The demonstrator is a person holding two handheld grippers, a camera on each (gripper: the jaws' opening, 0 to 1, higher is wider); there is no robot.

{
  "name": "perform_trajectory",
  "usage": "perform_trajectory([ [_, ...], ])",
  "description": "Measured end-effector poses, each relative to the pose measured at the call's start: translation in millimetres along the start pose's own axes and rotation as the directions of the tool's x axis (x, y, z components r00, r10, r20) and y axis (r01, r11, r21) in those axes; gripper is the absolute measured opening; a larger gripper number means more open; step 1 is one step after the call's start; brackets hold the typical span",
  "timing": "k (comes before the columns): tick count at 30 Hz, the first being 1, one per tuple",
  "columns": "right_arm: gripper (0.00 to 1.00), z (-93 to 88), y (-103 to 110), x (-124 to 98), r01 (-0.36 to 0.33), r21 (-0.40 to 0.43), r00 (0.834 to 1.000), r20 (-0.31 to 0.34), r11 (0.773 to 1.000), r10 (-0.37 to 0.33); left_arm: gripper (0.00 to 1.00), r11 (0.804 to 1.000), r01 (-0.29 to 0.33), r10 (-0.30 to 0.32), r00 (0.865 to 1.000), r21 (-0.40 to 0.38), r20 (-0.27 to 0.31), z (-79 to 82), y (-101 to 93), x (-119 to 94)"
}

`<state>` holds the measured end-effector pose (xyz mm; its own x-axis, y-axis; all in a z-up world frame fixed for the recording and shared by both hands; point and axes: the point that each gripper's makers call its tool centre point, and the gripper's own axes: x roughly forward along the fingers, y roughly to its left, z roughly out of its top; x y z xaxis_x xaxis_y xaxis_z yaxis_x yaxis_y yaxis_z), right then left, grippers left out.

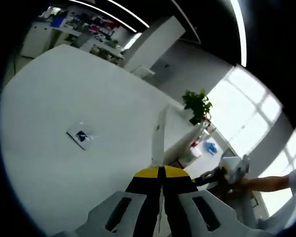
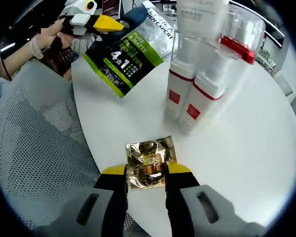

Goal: Arrange the skincare products in the storage area until every visible bottle or jar stands upright without overlapping.

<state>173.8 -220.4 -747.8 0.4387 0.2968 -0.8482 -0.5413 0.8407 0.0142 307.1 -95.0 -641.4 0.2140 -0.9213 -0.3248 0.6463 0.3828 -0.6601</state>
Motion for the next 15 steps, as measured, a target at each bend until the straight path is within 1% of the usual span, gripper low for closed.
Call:
perform_trajectory([
  [2, 0.29, -4.0, -6, -3, 0.011, 0.014, 1.0, -0.002, 1.0, -0.011, 0.0, 1.0, -0.001, 0.001, 1.0, -0.008, -0.008, -2.5, -0.4, 4],
  [6, 0.29, -13.1, -23, -8, 0.055, 0.053, 0.999, -0.006, 0.997, -0.054, 0.0, 1.0, -0.004, 0.003, 1.0, -0.018, -0.024, -7.9, -1.0, 11],
  [10, 0.29, -19.1, -36, -13, 0.089, 0.098, 0.996, -0.002, 0.991, -0.089, 0.0, 0.999, -0.007, 0.006, 1.0, -0.04, -0.024, -12.0, -0.1, 15],
  [12, 0.29, -20.4, -38, -14, 0.096, 0.127, 0.995, -0.003, 0.987, -0.096, 0.0, 0.999, -0.008, 0.006, 1.0, -0.05, -0.03, -15.5, 0.6, 17],
  [15, 0.29, -18.3, -34, -17, 0.103, 0.124, 0.995, -0.002, 0.987, -0.103, 0.0, 0.998, -0.012, 0.01, 0.999, -0.064, -0.035, -18.4, 2.4, 18],
])
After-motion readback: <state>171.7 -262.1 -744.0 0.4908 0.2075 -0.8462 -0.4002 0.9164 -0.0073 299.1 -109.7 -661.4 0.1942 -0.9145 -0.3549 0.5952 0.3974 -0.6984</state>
